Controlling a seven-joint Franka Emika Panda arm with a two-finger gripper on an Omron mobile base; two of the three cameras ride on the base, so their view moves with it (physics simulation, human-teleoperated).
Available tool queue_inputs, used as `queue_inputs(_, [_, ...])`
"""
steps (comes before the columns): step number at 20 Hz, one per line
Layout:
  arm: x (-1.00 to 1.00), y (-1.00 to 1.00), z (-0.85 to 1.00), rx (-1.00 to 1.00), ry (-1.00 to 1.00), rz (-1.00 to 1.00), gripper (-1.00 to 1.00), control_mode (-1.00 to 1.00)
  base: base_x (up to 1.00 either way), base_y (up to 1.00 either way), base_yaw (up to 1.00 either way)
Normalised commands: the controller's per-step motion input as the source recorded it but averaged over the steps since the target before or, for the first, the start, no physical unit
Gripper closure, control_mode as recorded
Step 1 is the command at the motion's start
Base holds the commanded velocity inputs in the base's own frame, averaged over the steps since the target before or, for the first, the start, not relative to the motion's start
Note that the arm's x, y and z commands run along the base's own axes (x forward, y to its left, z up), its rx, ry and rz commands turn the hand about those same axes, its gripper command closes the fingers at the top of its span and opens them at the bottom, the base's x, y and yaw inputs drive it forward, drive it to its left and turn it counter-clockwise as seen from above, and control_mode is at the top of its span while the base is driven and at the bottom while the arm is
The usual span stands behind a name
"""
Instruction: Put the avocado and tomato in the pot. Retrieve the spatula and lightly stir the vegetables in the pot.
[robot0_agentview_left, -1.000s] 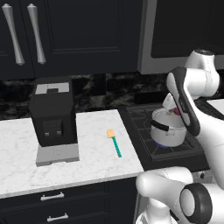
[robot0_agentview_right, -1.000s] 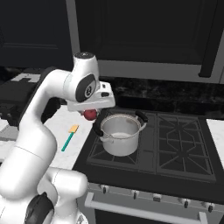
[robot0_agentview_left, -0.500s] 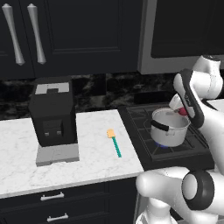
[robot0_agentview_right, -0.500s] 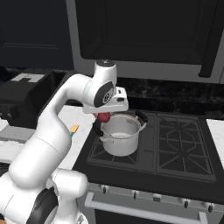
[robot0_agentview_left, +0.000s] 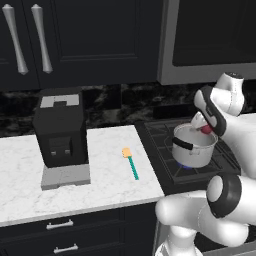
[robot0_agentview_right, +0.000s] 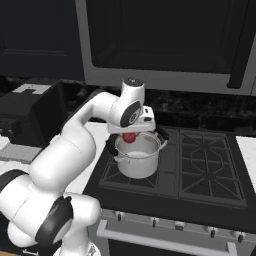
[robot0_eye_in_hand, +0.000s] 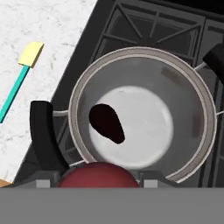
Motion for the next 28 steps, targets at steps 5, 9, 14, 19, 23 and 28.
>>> queue_inputs(5, [0.54, -0.06, -0.41, 0.00, 0.00, 0.00, 1.00, -1.00, 0.00, 0.00, 0.00])
queue_inputs(9, [0.50, -0.02, -0.40, 0.00, 0.07, 0.00, 1.00, -1.00, 0.00, 0.00, 0.00])
queue_inputs(14, [0.40, -0.06, -0.40, 0.00, 0.05, 0.00, 1.00, -1.00, 0.00, 0.00, 0.00])
queue_inputs(19, [0.26, -0.15, -0.35, 0.00, 0.02, 0.00, 1.00, -1.00, 0.00, 0.00, 0.00])
queue_inputs(23, [0.25, -0.11, -0.39, 0.00, 0.00, 0.00, 1.00, -1.00, 0.00, 0.00, 0.00])
queue_inputs(28, [0.29, -0.04, -0.34, 0.00, 0.01, 0.00, 1.00, -1.00, 0.00, 0.00, 0.00])
